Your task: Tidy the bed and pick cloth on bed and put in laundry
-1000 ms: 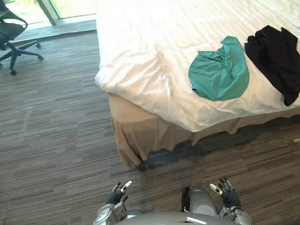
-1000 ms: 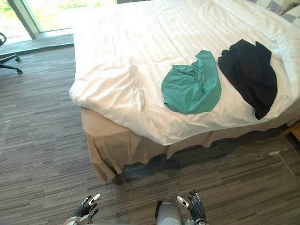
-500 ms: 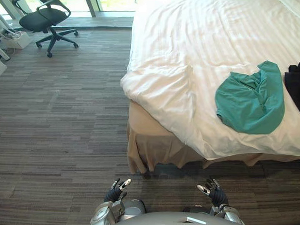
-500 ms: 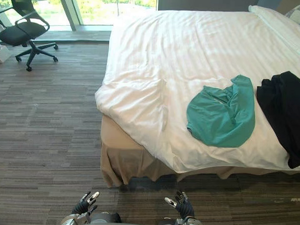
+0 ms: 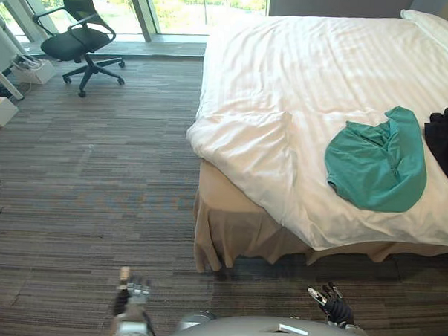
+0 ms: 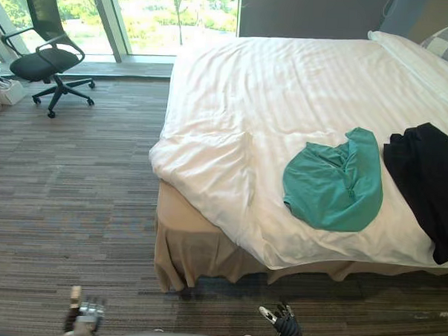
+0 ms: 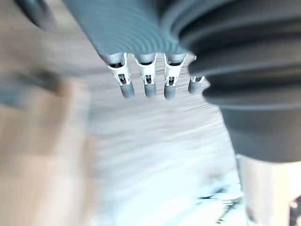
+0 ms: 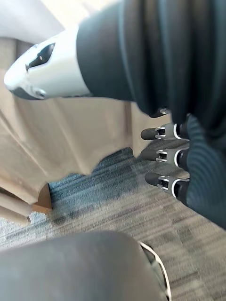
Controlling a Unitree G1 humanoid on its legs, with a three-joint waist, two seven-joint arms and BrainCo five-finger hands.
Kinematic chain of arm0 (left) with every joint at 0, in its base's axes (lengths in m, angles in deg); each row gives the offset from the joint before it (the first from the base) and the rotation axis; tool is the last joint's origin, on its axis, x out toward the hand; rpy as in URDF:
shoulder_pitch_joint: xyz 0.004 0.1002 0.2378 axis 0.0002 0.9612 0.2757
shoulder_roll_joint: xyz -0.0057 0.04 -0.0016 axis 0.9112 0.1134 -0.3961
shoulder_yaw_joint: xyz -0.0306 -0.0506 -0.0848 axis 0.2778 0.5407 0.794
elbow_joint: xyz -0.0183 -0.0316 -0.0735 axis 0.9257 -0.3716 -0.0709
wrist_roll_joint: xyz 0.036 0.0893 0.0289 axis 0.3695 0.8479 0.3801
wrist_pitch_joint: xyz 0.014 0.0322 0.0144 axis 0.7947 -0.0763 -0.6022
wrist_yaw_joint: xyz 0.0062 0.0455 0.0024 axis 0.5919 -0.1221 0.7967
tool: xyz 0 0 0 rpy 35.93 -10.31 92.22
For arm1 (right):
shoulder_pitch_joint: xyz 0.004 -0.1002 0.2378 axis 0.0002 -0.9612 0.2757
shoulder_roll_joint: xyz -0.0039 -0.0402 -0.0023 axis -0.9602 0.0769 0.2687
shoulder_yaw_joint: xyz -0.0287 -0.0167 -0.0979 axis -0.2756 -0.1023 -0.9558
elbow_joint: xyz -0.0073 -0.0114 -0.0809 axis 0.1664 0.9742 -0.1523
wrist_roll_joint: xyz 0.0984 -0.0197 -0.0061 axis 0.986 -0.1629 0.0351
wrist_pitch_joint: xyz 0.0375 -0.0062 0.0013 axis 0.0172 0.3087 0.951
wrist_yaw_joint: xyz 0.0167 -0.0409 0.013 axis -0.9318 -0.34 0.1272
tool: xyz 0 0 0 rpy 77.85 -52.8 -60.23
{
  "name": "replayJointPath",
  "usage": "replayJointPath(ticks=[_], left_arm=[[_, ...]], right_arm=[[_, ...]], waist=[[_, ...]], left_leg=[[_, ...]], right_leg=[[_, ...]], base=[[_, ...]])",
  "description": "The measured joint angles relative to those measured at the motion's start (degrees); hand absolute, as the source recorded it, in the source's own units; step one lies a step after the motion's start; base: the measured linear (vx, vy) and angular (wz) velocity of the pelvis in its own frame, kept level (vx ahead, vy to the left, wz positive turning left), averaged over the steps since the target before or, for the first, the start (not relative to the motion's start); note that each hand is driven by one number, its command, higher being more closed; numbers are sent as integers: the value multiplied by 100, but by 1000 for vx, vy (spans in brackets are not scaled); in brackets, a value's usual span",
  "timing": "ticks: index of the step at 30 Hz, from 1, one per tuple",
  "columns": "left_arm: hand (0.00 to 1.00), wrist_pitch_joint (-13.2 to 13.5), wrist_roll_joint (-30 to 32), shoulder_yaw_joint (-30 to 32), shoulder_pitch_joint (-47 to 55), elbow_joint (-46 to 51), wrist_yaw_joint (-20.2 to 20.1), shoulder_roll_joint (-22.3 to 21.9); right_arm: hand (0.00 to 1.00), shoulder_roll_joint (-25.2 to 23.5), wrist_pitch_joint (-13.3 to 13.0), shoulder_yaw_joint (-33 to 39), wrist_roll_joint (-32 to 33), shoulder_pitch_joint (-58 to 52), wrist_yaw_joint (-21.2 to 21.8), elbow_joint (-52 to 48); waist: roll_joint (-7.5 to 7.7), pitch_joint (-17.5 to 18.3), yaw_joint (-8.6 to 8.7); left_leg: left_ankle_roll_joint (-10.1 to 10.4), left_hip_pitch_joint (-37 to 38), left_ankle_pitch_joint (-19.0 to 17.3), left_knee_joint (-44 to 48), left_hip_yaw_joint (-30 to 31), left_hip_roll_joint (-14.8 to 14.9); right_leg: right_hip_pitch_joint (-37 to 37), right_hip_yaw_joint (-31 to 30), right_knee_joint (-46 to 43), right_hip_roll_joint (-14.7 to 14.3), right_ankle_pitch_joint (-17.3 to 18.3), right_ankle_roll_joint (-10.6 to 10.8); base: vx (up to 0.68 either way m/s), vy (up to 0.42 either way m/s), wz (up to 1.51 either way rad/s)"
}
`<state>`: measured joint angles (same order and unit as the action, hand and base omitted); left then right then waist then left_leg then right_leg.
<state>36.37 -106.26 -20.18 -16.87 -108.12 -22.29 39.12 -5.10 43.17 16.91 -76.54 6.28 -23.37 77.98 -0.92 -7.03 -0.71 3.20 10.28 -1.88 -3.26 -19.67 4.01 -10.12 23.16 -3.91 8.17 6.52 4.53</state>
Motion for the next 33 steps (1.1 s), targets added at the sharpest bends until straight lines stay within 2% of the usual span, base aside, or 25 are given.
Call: replayJointPath(ticks=[2,3,7,9,12,13,14,15,18,20,21,23,24,26,29,30,33], left_arm=[[0,165,-331,676,-154,551,51,284],[0,227,-367,867,-196,695,70,359],[0,366,-164,1631,-577,1330,304,1026],[0,395,275,1821,-786,1394,330,1375],[0,526,1336,1762,-971,1606,411,1749],[0,638,1892,1650,-1063,1807,418,1888],[0,681,2104,1542,-1115,1912,417,1957],[0,775,2496,1158,-1244,2154,401,2144],[0,821,3238,596,-1518,2453,467,2347],[0,939,4258,-95,-1833,2541,776,2357],[0,936,4541,-284,-1907,2541,888,2357],[0,870,5626,-1057,-2125,2541,1318,2359],[0,820,5881,-1222,-2178,2538,1418,2359],[0,497,6668,-1855,-2392,2473,1700,2359],[0,182,7146,-2459,-2711,2225,1810,2359],[0,-55,7407,-2821,-2932,2093,1903,2356],[0,-429,7707,-3171,-3252,1854,2032,2354]], right_arm=[[0,5,-34,23,60,-147,1,-21],[0,4,-39,22,76,-170,0,-23],[0,-39,-188,-6,119,-410,-23,-181],[0,-46,-209,-8,215,-556,-27,-188],[0,-49,-284,-12,343,-656,-25,-173],[0,-74,-338,-15,367,-700,-23,-195],[0,-82,-361,-16,397,-728,-22,-199],[0,-103,-374,-18,468,-791,-19,-241],[0,-148,-374,-12,589,-800,-12,-316],[0,-161,-374,3,700,-799,0,-334],[0,-165,-374,6,745,-798,5,-345],[0,-165,-373,96,837,-798,20,-358],[0,-167,-372,154,841,-797,23,-358],[0,-140,-363,416,834,-810,37,-335],[0,-59,-351,557,826,-886,43,-322],[0,-10,-319,649,828,-898,66,-318],[0,52,-280,679,827,-868,107,-311]], waist=[[-96,-19,-23],[-85,-4,-25],[-121,127,-20],[-156,207,-26],[-146,371,-26],[-143,386,-38],[-140,416,-39],[-132,470,-46],[-125,494,-33],[-137,514,-23],[-135,517,-12],[-126,523,53],[-130,520,99],[-158,498,231],[-199,460,384],[-247,395,470],[-325,321,514]], left_leg=[[-32,61,100,-255,-14,-32],[-29,61,95,-257,-15,-34],[-28,-41,56,-260,-76,-27],[-24,-40,51,-260,-171,-15],[32,-57,10,-257,-240,-5],[15,-21,30,-254,-250,-6],[10,-20,33,-253,-257,-9],[13,-11,34,-226,-299,-24],[19,98,29,-225,-398,-54],[55,192,-13,-224,-533,-60],[56,205,-14,-224,-554,-60],[86,284,-63,-218,-694,-49],[82,284,-104,-185,-709,-36],[87,293,-245,7,-839,-1],[86,289,-402,254,-846,43],[74,264,-497,400,-859,82],[74,126,-520,460,-972,79]], right_leg=[[47,42,33,-4,-19,12],[46,62,50,-4,-13,15],[86,107,133,-8,-7,39],[77,105,179,-12,-28,42],[116,54,204,-28,-69,28],[48,41,198,-32,-92,36],[27,14,202,-32,-92,33],[29,-34,207,-26,-91,29],[-22,-123,248,-14,-94,24],[-48,-279,298,-19,-103,9],[-45,-325,298,-22,-107,3],[-23,-522,297,-47,-118,-13],[-24,-538,297,-56,-118,-13],[-7,-739,282,-65,-131,-34],[-13,-857,220,-57,-131,-35],[42,-962,126,-68,-124,-46],[328,-1129,-13,-71,-120,-52]], base=[[-174,20,1],[-144,10,0],[-76,5,3],[31,6,-2],[86,5,-8],[154,-2,-3],[204,7,-3],[199,13,-6],[125,17,-14],[100,13,-31],[63,-1,-33],[38,-13,-36],[28,-24,-33],[22,-23,-37],[-3,-21,-29],[-46,-5,-29],[-72,-1,-29]])
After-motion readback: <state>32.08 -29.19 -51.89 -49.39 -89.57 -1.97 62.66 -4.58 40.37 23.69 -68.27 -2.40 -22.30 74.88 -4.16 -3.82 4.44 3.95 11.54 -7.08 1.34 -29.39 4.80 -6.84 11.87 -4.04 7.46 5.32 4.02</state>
